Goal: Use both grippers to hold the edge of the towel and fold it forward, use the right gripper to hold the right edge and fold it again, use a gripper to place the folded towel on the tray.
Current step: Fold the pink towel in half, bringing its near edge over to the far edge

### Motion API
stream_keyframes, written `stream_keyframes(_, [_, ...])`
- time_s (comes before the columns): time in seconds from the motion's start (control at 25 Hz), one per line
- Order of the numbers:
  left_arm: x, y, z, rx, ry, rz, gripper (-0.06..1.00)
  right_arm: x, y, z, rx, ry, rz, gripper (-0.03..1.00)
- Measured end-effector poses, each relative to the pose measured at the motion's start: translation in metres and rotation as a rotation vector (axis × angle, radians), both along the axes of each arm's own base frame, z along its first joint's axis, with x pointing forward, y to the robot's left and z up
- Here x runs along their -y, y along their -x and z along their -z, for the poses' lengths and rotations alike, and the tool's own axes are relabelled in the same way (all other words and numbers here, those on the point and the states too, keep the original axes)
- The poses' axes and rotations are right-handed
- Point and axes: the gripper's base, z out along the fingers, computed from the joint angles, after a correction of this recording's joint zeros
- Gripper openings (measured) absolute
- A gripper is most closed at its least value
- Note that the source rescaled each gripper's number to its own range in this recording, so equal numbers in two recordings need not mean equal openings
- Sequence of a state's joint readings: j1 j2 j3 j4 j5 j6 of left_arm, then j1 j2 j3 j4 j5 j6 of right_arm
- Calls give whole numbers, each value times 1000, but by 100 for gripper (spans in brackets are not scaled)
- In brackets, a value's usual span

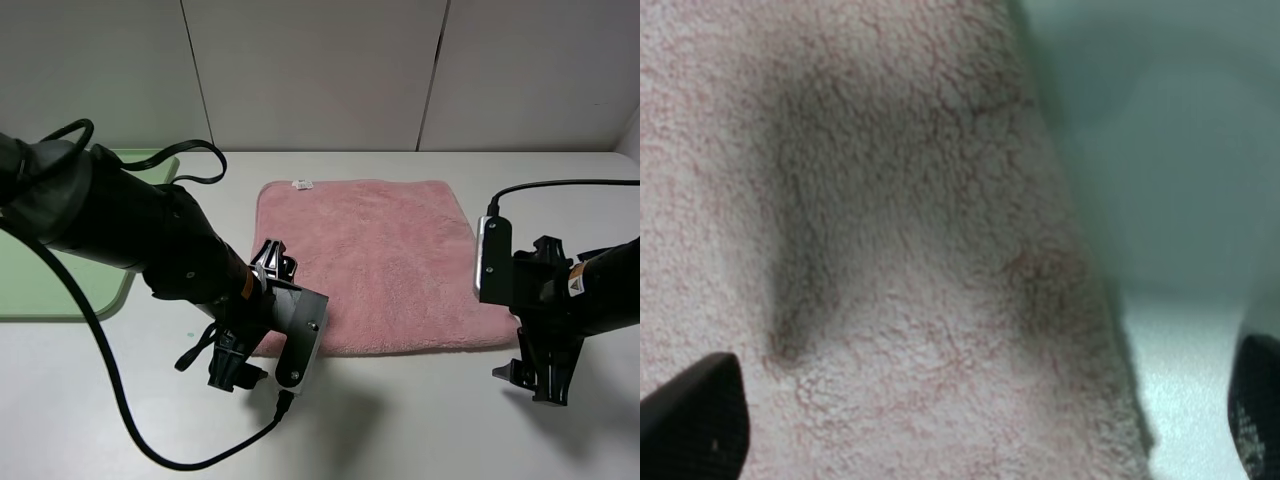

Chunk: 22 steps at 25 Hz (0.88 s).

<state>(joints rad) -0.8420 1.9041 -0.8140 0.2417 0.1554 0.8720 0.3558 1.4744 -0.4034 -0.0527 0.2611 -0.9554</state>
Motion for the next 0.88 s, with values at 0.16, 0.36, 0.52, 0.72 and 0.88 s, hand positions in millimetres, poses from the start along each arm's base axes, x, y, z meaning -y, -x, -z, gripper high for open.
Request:
stream_keyframes(0.16, [0, 0, 0, -2, -3, 0, 96, -1, -2, 17, -51, 19, -4, 100])
stream_keyframes(0.36, [0, 0, 0, -2, -3, 0, 96, -2, -5, 29, -71, 24, -5, 100])
stream_keyframes(0.52, [0, 0, 1, -3, -4, 0, 95, -4, -9, 33, -53, 15, -6, 100])
stream_keyframes(0.72, [0, 0, 1, -3, -4, 0, 94, -4, -17, 34, 7, -12, 8, 100])
stream_keyframes(0.88, [0, 0, 1, -3, -5, 0, 94, 5, -25, 35, 54, -36, 76, 100])
